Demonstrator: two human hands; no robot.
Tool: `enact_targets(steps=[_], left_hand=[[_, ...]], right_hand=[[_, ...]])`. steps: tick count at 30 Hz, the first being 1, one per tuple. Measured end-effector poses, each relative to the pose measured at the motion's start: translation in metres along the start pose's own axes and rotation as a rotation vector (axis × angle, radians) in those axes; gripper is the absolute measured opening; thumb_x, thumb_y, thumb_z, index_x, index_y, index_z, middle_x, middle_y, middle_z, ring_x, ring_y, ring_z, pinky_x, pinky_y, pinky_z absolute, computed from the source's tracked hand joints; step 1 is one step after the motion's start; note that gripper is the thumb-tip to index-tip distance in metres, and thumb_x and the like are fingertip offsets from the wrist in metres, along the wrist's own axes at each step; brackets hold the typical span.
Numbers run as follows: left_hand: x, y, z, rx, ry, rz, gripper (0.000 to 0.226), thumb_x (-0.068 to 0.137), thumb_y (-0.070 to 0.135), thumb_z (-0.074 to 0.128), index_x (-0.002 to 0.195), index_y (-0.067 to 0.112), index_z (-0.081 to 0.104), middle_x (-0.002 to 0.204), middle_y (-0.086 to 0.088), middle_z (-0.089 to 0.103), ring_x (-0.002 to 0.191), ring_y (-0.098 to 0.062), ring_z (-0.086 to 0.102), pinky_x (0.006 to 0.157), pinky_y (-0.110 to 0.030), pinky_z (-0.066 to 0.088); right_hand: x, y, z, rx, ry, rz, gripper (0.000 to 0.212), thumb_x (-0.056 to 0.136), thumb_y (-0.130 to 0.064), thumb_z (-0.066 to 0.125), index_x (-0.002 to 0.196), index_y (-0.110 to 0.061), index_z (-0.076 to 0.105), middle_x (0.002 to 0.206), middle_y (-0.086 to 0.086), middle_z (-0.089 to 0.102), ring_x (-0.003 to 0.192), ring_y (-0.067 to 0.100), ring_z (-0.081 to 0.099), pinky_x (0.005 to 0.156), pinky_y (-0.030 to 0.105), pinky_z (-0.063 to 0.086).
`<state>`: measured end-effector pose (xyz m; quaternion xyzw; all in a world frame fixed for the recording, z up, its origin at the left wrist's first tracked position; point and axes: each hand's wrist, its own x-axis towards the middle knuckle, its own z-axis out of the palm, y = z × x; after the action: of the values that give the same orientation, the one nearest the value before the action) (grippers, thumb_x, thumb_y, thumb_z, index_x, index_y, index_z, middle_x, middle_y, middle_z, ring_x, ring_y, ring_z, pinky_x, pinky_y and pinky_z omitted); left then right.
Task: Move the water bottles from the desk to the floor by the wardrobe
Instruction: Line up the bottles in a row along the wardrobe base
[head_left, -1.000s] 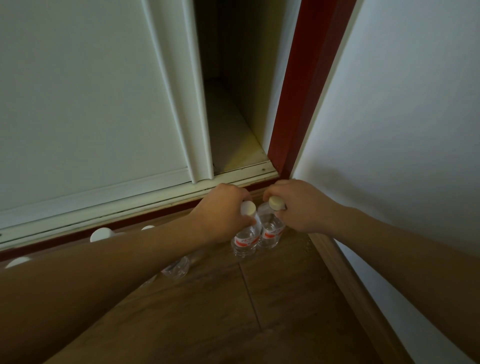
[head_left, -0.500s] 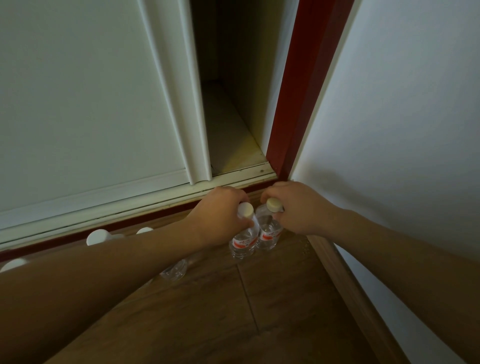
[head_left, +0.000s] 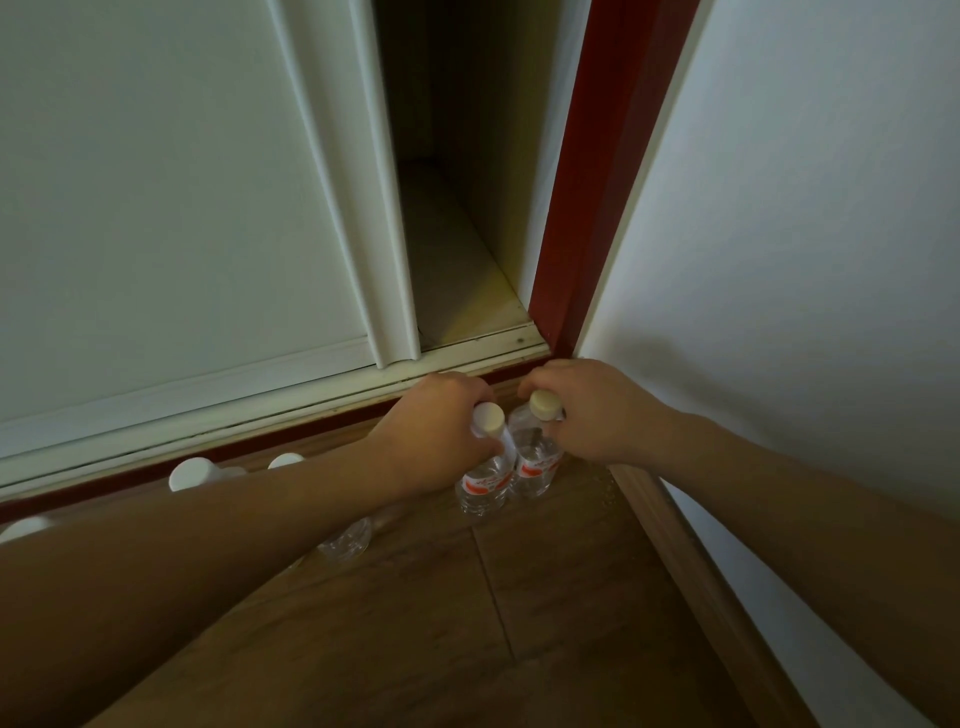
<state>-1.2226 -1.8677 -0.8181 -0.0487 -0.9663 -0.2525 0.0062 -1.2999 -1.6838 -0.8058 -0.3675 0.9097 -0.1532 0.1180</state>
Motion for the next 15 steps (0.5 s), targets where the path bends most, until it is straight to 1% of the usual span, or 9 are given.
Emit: enact_targets(steps=[5, 8, 15], left_hand=[[-0.0009, -0.0007, -0.0002, -0.006, 0.005, 0.008, 0.031, 0.075, 0.036, 0.079, 0.099, 0.021, 0.069, 0.090, 0.008, 0.066, 0.079, -0.006, 0.058, 0.071, -0.029, 0.053], [-0.0011, -0.0006, -0.0001, 0.000, 0.003, 0.007, 0.031, 0.075, 0.037, 0.079, 0.100, 0.021, 0.069, 0.090, 0.008, 0.066, 0.079, -0.006, 0.058, 0.072, -0.029, 0.054], [-0.0010, 0.0006, 0.0004, -0.002, 0.003, 0.012, 0.030, 0.077, 0.036, 0.078, 0.100, 0.020, 0.069, 0.090, 0.007, 0.066, 0.077, -0.005, 0.058, 0.071, -0.028, 0.054]], right_hand=[[0.0008, -0.0001, -0.0002, -0.026, 0.009, 0.003, 0.043, 0.081, -0.012, 0.070, 0.121, -0.026, 0.061, 0.116, -0.006, 0.064, 0.103, 0.013, 0.055, 0.085, 0.024, 0.040], [0.0014, -0.0001, -0.0009, -0.034, 0.006, 0.000, 0.042, 0.081, -0.013, 0.070, 0.120, -0.026, 0.061, 0.115, -0.006, 0.064, 0.103, 0.013, 0.055, 0.086, 0.027, 0.044], [0.0026, 0.0017, -0.0009, -0.042, 0.000, -0.004, 0.038, 0.081, -0.012, 0.069, 0.117, -0.024, 0.063, 0.113, -0.004, 0.064, 0.101, 0.014, 0.057, 0.084, 0.027, 0.045]])
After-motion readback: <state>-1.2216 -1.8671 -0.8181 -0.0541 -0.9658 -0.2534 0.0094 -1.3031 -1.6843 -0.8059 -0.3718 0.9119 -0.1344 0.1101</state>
